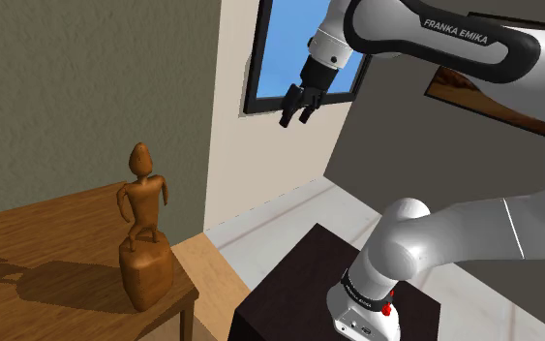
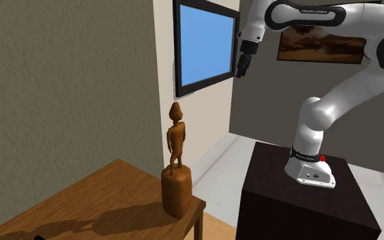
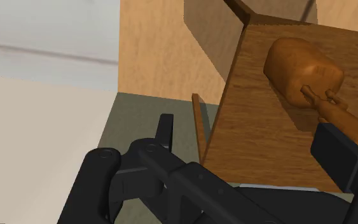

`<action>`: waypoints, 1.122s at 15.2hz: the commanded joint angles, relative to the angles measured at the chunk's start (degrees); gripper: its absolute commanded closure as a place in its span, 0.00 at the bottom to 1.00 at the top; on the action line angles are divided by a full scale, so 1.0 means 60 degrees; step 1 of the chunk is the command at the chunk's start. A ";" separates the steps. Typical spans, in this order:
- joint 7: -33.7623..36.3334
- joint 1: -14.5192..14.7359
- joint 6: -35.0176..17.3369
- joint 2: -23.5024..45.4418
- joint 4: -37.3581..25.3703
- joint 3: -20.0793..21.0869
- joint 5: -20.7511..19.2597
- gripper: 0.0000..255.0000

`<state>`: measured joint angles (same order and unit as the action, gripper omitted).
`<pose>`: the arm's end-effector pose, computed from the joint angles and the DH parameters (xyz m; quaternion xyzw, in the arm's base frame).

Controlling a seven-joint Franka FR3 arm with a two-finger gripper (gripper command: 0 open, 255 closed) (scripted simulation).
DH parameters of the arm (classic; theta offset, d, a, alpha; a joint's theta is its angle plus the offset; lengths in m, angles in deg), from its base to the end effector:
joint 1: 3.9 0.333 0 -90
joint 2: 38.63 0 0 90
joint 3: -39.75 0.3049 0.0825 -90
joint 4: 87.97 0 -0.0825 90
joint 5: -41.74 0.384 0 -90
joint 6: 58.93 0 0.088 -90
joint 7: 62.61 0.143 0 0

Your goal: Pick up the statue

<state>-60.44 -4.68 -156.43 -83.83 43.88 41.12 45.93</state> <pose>0.3336 0.0149 0.5874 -0.9950 0.0178 -0.0938 0.0300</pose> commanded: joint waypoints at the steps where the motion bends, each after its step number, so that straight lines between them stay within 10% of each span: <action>1: 0.0000 0.0000 0.0000 0.0000 0.0000 0.0000 0.0000 0.00; 17: -0.3560 0.1634 -0.0452 0.6250 -0.4272 0.0817 -0.0602 0.00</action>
<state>-80.54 4.57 -159.39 -48.55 20.07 45.49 42.68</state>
